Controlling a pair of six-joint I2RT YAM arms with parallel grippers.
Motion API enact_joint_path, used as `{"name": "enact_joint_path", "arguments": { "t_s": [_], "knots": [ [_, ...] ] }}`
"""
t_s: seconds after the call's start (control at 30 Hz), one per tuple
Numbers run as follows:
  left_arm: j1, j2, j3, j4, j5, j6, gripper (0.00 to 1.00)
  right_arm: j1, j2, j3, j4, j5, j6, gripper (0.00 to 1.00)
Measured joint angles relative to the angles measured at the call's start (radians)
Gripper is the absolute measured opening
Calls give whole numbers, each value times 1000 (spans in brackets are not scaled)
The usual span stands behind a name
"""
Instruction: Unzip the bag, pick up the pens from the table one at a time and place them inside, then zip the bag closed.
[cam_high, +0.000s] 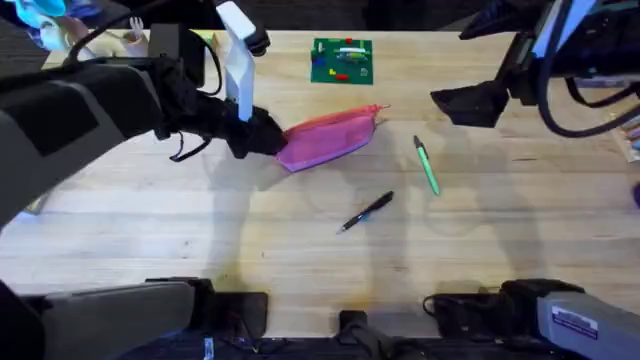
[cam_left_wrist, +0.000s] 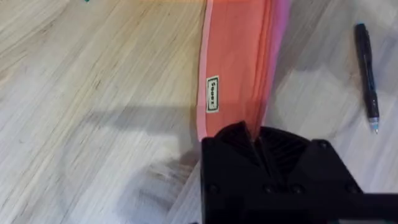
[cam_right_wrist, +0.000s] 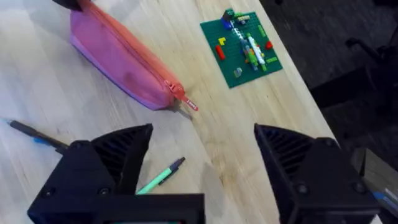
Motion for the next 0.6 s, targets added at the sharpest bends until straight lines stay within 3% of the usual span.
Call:
{"name": "enact_joint_path", "arguments": {
  "t_s": [0.6],
  "knots": [
    [0, 0, 0, 0, 0, 0, 42, 0, 5, 0, -2, -5, -32, 998]
  ]
}}
